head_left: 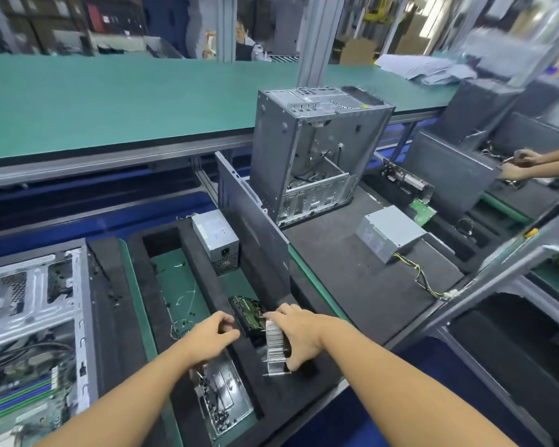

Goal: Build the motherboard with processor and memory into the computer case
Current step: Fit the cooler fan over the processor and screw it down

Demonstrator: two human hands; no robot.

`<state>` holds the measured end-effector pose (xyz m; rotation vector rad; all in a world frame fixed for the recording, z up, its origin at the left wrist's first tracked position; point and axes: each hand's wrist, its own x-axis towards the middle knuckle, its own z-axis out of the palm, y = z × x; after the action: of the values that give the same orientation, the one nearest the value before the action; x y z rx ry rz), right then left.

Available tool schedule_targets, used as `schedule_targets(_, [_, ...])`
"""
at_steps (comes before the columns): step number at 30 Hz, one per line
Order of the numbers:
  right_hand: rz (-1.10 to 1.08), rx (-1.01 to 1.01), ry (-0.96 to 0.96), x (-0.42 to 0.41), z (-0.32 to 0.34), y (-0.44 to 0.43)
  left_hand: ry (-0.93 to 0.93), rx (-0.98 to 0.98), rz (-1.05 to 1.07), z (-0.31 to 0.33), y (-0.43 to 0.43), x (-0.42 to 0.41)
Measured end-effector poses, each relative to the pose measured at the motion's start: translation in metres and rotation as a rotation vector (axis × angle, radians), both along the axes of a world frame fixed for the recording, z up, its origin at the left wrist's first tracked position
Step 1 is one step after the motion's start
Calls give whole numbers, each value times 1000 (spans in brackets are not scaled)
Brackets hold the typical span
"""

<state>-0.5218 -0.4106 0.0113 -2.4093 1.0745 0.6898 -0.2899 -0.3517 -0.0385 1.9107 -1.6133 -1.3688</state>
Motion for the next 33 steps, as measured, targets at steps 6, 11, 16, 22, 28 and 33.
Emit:
schedule_targets(6, [-55, -46, -128, 44, 60, 16, 332, 137, 56, 46, 14, 4])
schedule_targets(11, [-75, -97, -290, 90, 115, 36, 829, 257, 137, 83, 43, 35])
schedule_targets(16, [-72, -130, -509, 142, 147, 72, 1019, 91, 298, 117, 69, 82])
schedule_targets(22, [-119, -32, -843, 208, 160, 133, 1207, -37, 432, 142, 134, 155])
schedule_targets(28, [-69, 158, -829, 259, 132, 179, 1289, -85, 577, 128, 209, 205])
schedule_targets(33, [-102, 381, -726, 284, 111, 195, 1140, -227, 591, 119, 248, 224])
